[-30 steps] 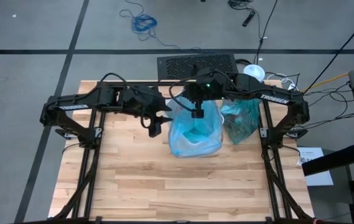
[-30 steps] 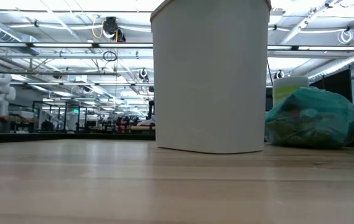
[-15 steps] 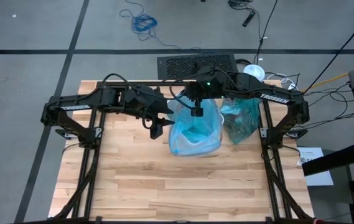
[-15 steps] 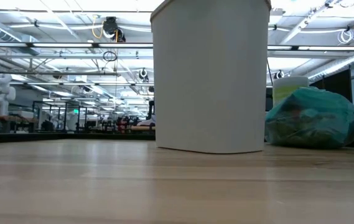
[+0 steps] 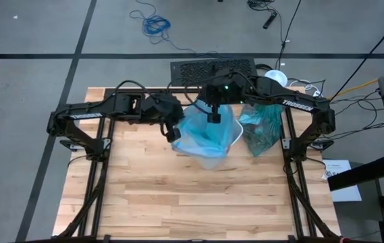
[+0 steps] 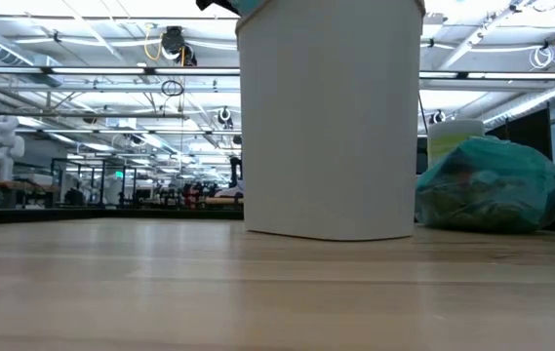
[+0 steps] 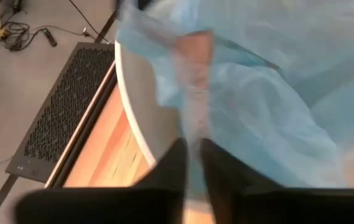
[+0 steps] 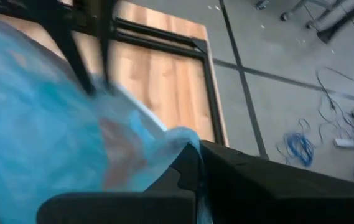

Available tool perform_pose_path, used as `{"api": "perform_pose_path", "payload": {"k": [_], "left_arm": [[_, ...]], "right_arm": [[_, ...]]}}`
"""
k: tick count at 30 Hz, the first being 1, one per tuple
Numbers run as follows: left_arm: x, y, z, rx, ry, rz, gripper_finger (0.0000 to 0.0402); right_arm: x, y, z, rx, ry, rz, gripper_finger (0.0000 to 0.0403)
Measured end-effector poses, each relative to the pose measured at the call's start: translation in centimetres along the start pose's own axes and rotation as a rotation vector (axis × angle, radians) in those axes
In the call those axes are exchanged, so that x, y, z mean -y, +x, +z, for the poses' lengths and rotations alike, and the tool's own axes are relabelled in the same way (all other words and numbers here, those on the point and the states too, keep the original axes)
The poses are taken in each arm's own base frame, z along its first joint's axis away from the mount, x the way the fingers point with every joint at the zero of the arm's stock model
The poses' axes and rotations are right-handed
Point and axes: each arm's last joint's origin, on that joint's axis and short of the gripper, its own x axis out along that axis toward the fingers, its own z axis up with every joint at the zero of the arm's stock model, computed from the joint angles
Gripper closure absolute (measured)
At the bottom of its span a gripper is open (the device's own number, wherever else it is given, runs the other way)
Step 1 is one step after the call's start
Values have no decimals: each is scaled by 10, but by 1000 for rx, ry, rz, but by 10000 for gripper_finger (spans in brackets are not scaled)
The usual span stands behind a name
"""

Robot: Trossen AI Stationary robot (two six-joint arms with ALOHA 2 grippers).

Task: Place trash/remove bag and relplace
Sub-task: Put the new blue trash bag inside the white trash bin

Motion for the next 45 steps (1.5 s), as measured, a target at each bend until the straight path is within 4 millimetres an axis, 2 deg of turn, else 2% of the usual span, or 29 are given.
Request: {"api": "perform_pose_path", "payload": {"k": [2, 7, 12, 23, 31, 39, 45], "left_arm": [[-2, 0, -1, -13, -1, 5, 389], [-3, 1, -5, -43, 2, 23, 399], [-3, 1, -7, -63, -8, 33, 400], [1, -3, -13, -109, -10, 61, 401], [5, -4, -16, -133, -15, 62, 401], [16, -20, -19, -102, 17, 65, 401], [33, -29, -24, -97, 39, 85, 401]], "right_arm": [[7, 1, -4, -19, 12, -19, 403], [25, 2, -16, -93, 65, -85, 403], [35, 10, -27, -146, 132, -67, 403], [23, 34, -54, -259, 185, 15, 403], [16, 33, -55, -281, 230, 41, 403], [5, 32, -52, -281, 211, 78, 403], [3, 34, -55, -311, 201, 89, 403]]}}
